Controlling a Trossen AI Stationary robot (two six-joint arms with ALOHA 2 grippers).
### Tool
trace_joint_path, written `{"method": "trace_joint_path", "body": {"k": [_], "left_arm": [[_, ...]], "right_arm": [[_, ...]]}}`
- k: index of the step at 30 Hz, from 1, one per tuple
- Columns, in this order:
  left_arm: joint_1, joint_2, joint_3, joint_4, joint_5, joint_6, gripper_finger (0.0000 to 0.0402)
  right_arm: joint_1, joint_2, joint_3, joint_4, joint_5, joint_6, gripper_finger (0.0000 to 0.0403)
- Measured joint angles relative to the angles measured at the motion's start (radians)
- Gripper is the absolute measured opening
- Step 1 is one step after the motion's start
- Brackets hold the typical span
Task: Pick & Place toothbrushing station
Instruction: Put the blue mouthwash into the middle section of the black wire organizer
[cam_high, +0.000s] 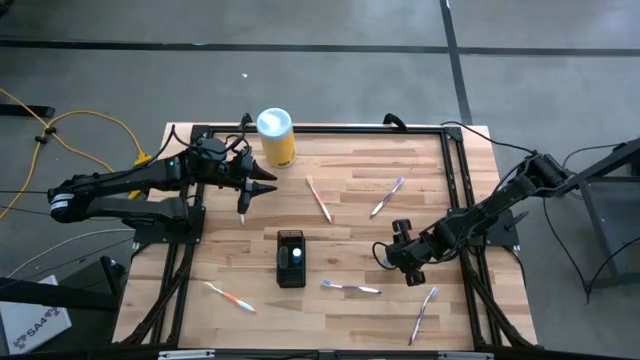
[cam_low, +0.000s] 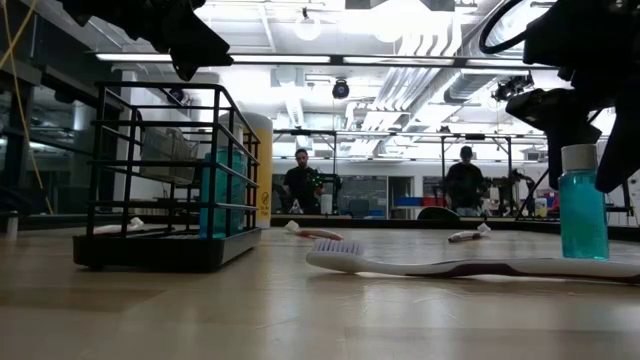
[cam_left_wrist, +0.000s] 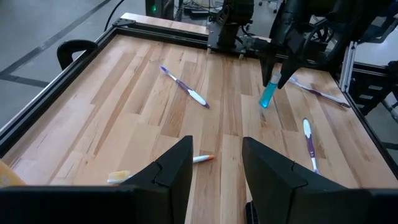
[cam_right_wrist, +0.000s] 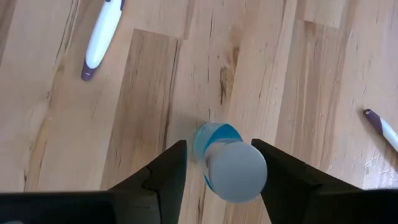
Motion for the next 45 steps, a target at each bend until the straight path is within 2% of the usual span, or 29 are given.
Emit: {"method": "trace_joint_path", "body": {"k": [12, 25, 32, 45], "left_arm": [[0.0, 0.0, 0.0, 0.0, 0.0, 0.0, 0.0136], [0.0, 0.0, 0.0, 0.0, 0.0, 0.0, 0.0136], [0.0, 0.0, 0.0, 0.0, 0.0, 0.0, 0.0136], [0.0, 0.0, 0.0, 0.0, 0.0, 0.0, 0.0136]], "right_arm": [[0.0, -0.002, 0.0, 0.002, -0.026, 0.0, 0.0088], [0.0, -0.002, 0.0, 0.001, -0.03, 0.0, 0.0086], [-0.009, -0.002, 0.006, -0.002, -0.082, -0.004, 0.0086], [-0.084, 0.04, 0.192, -0.146, -0.099, -0.112, 0.0086]]}}
